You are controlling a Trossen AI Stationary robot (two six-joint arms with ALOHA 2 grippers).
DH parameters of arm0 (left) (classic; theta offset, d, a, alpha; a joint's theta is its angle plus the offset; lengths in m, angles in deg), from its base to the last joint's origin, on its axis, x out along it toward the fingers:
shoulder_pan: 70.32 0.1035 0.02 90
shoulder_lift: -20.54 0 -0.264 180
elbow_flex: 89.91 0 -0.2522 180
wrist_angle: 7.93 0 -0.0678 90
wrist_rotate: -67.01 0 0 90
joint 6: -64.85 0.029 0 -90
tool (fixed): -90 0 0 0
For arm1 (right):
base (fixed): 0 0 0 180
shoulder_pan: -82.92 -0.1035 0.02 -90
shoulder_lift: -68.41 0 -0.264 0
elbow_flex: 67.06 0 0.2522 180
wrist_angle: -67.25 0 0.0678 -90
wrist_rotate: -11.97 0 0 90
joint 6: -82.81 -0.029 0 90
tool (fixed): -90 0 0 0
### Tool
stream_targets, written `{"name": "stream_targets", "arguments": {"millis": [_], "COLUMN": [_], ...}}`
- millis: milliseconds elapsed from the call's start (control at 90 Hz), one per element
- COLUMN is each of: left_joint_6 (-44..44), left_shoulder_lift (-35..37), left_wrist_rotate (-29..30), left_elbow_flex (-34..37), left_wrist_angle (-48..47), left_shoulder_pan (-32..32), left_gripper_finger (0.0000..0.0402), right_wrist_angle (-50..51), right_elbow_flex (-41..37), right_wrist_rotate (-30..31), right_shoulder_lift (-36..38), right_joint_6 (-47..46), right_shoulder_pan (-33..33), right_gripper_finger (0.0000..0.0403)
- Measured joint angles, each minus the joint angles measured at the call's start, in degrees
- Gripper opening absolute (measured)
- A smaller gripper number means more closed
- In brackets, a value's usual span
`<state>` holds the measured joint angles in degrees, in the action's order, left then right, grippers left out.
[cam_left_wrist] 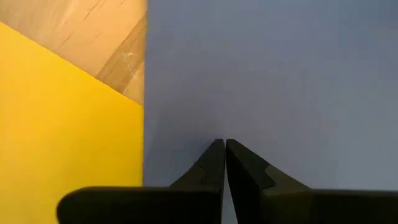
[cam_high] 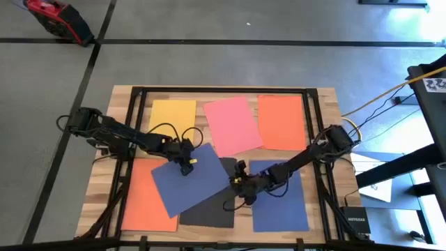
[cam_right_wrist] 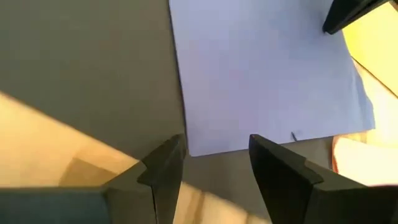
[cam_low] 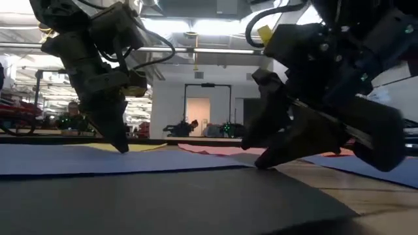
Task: Organize paper
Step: Stack the blue paper on top of the blue paper on the table
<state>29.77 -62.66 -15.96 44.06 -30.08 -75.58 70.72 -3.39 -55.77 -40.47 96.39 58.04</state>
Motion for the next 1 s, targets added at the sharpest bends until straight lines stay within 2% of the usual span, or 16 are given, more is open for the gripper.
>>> {"name": "stream_targets", "arguments": {"millis": [733, 1000], "left_joint_6": [0.0, 0.0], "left_shoulder_lift": [0.0, 0.0], "left_wrist_rotate": [0.0, 0.0], "left_elbow_flex": [0.0, 0.0], "left_wrist_angle": [0.1, 0.1], "left_shoulder_pan": [0.0, 0.0], "left_gripper_finger": [0.0000, 0.0000], "right_wrist_angle": [-4.1, -1.5], "right_elbow_flex": [0.0, 0.0], "right_wrist_rotate": [-0.2, -0.6], "right_shoulder_lift": [-0.1, -0.1], "right_joint_6": [3.3, 3.6], "right_shoulder_pan": [2.2, -0.2], "right_gripper_finger": [0.0172, 0.0172]}}
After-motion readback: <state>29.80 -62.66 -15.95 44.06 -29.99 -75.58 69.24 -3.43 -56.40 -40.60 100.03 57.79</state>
